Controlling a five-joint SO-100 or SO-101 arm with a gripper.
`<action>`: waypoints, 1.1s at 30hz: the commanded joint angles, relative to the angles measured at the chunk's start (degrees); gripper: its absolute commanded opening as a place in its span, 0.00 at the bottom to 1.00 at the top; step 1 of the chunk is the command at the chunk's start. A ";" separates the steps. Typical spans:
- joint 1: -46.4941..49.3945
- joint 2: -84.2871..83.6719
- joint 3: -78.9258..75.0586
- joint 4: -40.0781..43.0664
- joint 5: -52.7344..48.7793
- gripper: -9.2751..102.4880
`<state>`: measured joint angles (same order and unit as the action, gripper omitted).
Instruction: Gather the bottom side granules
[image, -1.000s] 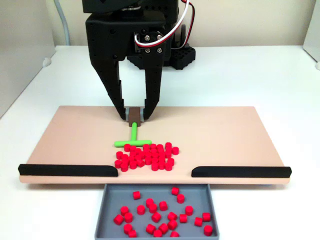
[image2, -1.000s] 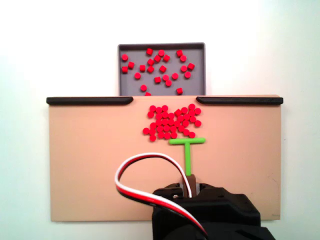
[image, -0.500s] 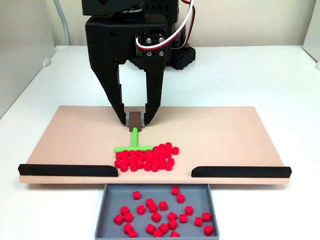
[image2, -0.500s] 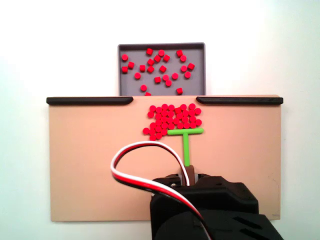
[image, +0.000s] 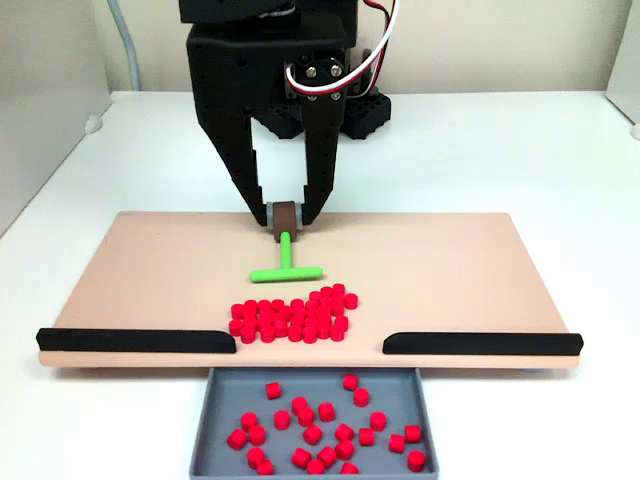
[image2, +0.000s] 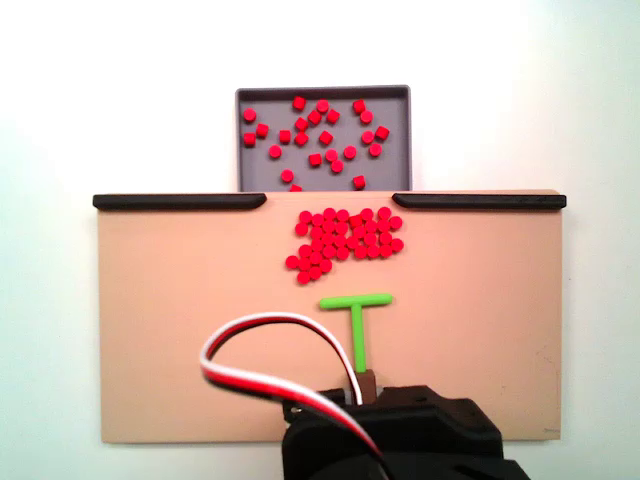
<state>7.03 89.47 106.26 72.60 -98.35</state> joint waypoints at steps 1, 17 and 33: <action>0.09 5.62 -1.23 2.55 1.49 0.08; -6.24 9.40 -8.61 11.78 10.72 0.08; -6.94 8.09 -8.53 11.78 10.90 0.08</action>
<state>0.35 97.38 99.58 84.55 -87.45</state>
